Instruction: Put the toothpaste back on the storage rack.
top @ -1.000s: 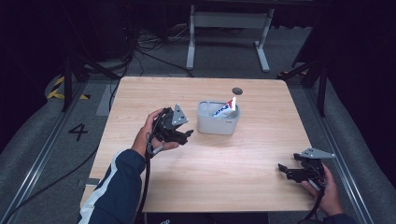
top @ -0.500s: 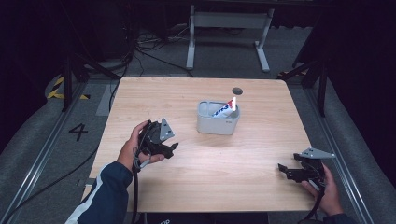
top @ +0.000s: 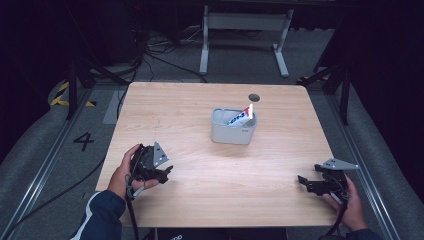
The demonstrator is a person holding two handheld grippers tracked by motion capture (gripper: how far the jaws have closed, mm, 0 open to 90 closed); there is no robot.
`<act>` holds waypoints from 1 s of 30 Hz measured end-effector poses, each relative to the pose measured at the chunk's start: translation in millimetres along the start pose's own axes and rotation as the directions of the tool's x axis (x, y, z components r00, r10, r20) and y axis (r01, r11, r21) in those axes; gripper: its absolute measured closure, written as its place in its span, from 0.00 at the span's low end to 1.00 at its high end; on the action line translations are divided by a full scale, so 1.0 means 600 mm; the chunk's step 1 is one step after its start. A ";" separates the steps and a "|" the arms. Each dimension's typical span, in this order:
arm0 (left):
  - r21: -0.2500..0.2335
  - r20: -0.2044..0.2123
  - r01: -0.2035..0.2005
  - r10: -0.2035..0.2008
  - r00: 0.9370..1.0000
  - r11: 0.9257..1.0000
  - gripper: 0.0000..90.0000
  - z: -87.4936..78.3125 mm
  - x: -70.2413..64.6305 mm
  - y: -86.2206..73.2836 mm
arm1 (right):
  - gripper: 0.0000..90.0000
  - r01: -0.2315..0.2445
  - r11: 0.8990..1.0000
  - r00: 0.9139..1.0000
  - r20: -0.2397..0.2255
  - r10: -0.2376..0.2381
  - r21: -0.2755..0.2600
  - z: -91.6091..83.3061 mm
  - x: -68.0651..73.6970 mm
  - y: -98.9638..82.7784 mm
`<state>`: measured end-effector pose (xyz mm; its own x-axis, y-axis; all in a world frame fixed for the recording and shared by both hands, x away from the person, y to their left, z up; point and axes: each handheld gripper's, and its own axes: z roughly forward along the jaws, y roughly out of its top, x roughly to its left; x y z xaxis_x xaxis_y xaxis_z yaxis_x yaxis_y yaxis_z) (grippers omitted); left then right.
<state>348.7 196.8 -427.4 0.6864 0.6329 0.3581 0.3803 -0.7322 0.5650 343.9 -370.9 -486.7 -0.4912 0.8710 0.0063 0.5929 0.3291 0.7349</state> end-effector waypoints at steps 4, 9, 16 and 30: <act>0.003 -0.017 0.027 -0.027 0.999 1.000 0.20 -0.006 0.001 -0.024 | 0.17 -0.003 1.000 1.000 0.000 0.003 0.000 0.000 0.000 0.000; 0.012 -0.012 0.067 -0.067 0.998 0.998 0.20 -0.010 0.000 -0.057 | 0.16 -0.004 1.000 1.000 0.000 0.004 0.000 0.000 0.000 0.000; 0.001 0.017 0.140 -0.140 0.990 0.990 0.20 -0.012 -0.006 -0.111 | 0.17 -0.003 1.000 1.000 -0.001 0.003 -0.001 0.000 0.000 0.000; -0.039 0.162 0.385 -0.374 0.913 0.922 0.19 -0.023 0.002 -0.191 | 0.17 0.005 1.000 1.000 -0.001 -0.005 -0.002 0.000 0.000 0.000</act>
<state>297.3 284.7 -481.7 0.5852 0.8109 -0.0051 0.5903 -0.4217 0.6882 343.9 -370.8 -486.7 -0.4949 0.8690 0.0035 0.5895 0.3328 0.7360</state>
